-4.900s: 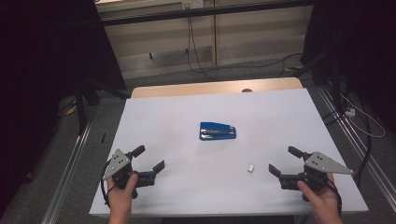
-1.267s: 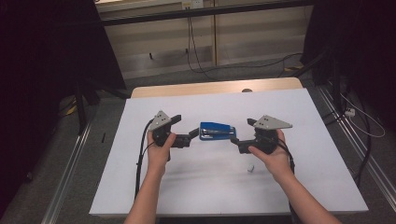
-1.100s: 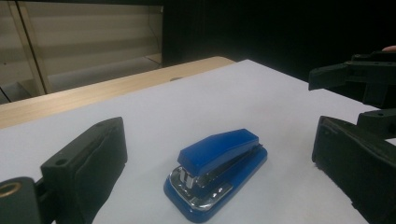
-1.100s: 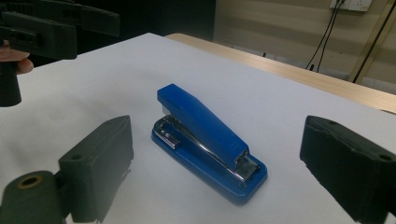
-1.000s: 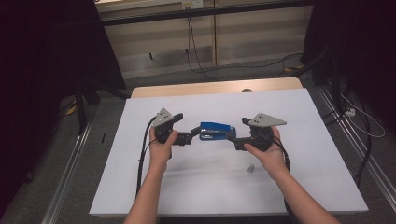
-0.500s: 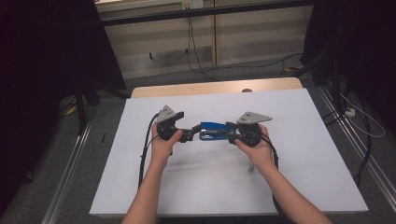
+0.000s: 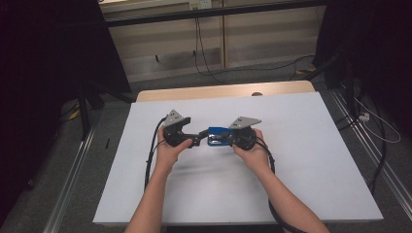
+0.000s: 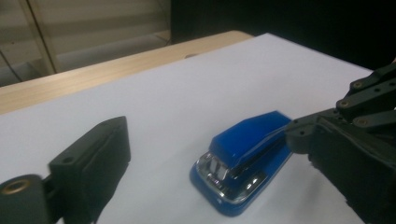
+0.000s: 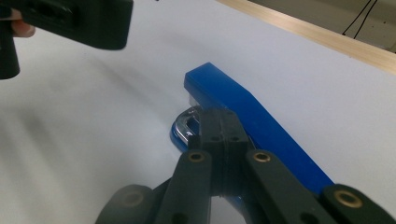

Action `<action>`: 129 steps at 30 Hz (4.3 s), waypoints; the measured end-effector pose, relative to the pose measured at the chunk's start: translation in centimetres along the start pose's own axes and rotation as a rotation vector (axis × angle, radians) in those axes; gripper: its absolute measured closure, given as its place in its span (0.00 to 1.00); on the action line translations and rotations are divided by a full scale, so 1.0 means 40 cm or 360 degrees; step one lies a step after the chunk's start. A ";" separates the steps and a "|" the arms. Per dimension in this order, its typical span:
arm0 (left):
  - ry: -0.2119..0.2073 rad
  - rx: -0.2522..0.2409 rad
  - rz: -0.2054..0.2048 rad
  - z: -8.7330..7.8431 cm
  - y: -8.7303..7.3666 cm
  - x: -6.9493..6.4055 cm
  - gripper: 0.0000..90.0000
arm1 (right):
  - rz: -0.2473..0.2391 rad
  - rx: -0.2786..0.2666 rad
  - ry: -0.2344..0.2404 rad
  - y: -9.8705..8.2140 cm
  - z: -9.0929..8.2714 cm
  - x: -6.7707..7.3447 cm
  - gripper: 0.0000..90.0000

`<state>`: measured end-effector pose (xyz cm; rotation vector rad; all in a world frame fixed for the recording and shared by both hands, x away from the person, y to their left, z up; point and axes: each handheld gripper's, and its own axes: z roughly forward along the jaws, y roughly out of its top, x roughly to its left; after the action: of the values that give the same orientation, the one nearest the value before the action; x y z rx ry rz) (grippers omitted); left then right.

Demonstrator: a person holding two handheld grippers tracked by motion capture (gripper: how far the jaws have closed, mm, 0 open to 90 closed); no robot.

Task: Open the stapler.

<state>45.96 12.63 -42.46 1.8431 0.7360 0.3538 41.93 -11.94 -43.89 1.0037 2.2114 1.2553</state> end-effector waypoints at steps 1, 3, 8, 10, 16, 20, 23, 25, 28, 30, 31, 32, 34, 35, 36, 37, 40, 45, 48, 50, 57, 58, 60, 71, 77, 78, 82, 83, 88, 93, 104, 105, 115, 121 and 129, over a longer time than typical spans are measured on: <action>0.0005 0.0014 0.0009 0.001 -0.001 0.000 0.11 | 0.0005 0.0007 -0.0001 0.000 0.006 0.000 1.00; 0.0006 0.0026 0.0016 0.002 -0.003 0.000 0.19 | 0.0003 0.0023 -0.0003 0.000 0.016 0.004 1.00; 0.0059 0.0071 -0.0009 0.011 -0.008 0.004 0.40 | -0.0032 0.0068 -0.0033 -0.003 0.035 0.012 1.00; 0.0063 0.0107 -0.0005 0.013 -0.012 0.008 0.49 | -0.0028 0.0075 -0.0037 -0.007 0.042 0.012 1.00; 0.0039 0.0164 -0.0023 0.023 -0.020 0.009 0.79 | -0.0044 0.0121 -0.0038 -0.012 0.059 0.020 1.00; 0.0028 0.0205 -0.0021 0.028 -0.025 0.007 0.94 | -0.0050 0.0141 -0.0041 -0.017 0.067 0.027 1.00; 0.0014 0.0252 -0.0019 0.038 -0.032 0.004 1.00 | -0.0079 0.0155 -0.0049 -0.015 0.070 0.029 1.00; 0.0016 0.0287 -0.0005 0.047 -0.037 0.003 1.00 | -0.0076 0.0162 -0.0053 -0.014 0.071 0.030 1.00; 0.0014 0.0310 -0.0007 0.059 -0.044 0.002 1.00 | -0.0080 0.0169 -0.0059 -0.013 0.073 0.031 1.00; 0.0020 0.0324 0.0012 0.065 -0.048 0.002 1.00 | -0.0078 0.0171 -0.0062 -0.013 0.074 0.030 1.00; 0.0020 0.0332 0.0024 0.069 -0.050 0.001 1.00 | -0.0082 0.0176 -0.0064 -0.012 0.074 0.030 1.00; 0.0022 0.0334 0.0023 0.072 -0.051 0.000 1.00 | -0.0088 0.0180 -0.0071 -0.011 0.074 0.029 1.00; 0.0017 0.0335 0.0029 0.079 -0.053 -0.002 1.00 | -0.0075 0.0180 -0.0070 -0.011 0.074 0.026 1.00; 0.0018 0.0331 0.0033 0.080 -0.052 -0.001 1.00 | -0.0072 0.0177 -0.0065 -0.012 0.074 0.025 1.00; 0.0015 0.0333 0.0039 0.082 -0.051 -0.001 1.00 | -0.0074 0.0175 -0.0064 -0.012 0.074 0.025 1.00; 0.0009 0.0333 0.0031 0.085 -0.051 -0.004 1.00 | -0.0074 0.0168 -0.0062 -0.013 0.075 0.025 1.00; 0.0001 0.0329 0.0031 0.088 -0.048 -0.008 1.00 | -0.0064 0.0159 -0.0059 -0.014 0.076 0.026 1.00; -0.0009 0.0328 0.0042 0.092 -0.047 -0.010 1.00 | -0.0057 0.0148 -0.0066 -0.016 0.077 0.029 1.00; -0.0026 0.0300 0.0009 0.089 -0.043 -0.012 1.00 | -0.0054 0.0144 -0.0066 -0.017 0.077 0.029 1.00; -0.0040 0.0287 -0.0002 0.084 -0.037 -0.012 1.00 | -0.0055 0.0139 -0.0065 -0.018 0.078 0.030 1.00; -0.0073 0.0212 -0.0006 0.070 -0.009 -0.026 1.00 | -0.0055 0.0139 -0.0074 -0.017 0.079 0.032 1.00; -0.0073 0.0212 -0.0006 0.070 -0.009 -0.026 1.00 | -0.0055 0.0139 -0.0074 -0.017 0.079 0.032 1.00; -0.0077 0.0193 0.0016 0.067 0.000 -0.031 1.00 | -0.0034 0.0120 -0.0072 -0.020 0.080 0.031 1.00; -0.0086 0.0154 0.0006 0.066 0.011 -0.039 1.00 | 0.0043 0.0038 -0.0081 -0.014 0.082 0.029 1.00; -0.0079 0.0145 0.0026 0.066 0.012 -0.040 1.00 | 0.0069 -0.0033 -0.0110 -0.009 0.081 0.024 1.00; -0.0080 0.0142 0.0021 0.066 0.013 -0.041 1.00 | 0.0075 -0.0043 -0.0108 -0.009 0.082 0.024 1.00; -0.0073 0.0139 0.0023 0.066 0.013 -0.042 1.00 | 0.0098 -0.0071 -0.0114 -0.004 0.087 0.025 1.00; -0.0074 0.0137 0.0024 0.066 0.013 -0.042 1.00 | 0.0109 -0.0079 -0.0109 -0.003 0.088 0.025 1.00; -0.0076 0.0113 0.0033 0.067 0.012 -0.042 1.00 | 0.0110 -0.0094 -0.0144 -0.002 0.096 0.024 1.00; -0.0047 0.0150 0.0027 0.072 -0.003 -0.032 1.00 | 0.0099 -0.0101 -0.0163 -0.003 0.097 0.026 1.00; -0.0001 0.0189 0.0058 0.100 -0.022 -0.035 1.00 | 0.0095 -0.0105 -0.0181 -0.003 0.093 0.023 1.00; -0.0001 0.0176 0.0053 0.107 -0.028 -0.033 1.00 | 0.0096 -0.0106 -0.0181 -0.004 0.093 0.022 1.00; 0.0020 0.0214 0.0089 0.118 -0.034 -0.044 1.00 | 0.0124 -0.0104 -0.0198 -0.003 0.089 0.021 1.00; 0.0039 0.0235 0.0104 0.124 -0.043 -0.046 1.00 | 0.0066 -0.0100 -0.0276 0.005 0.078 0.021 1.00; 0.0049 0.0229 0.0116 0.124 -0.044 -0.048 1.00 | 0.0094 -0.0087 -0.0320 0.014 0.068 0.014 1.00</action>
<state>46.67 8.19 -45.81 2.0078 0.7329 0.3859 43.53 -9.81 -44.80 1.1284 1.9986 1.1777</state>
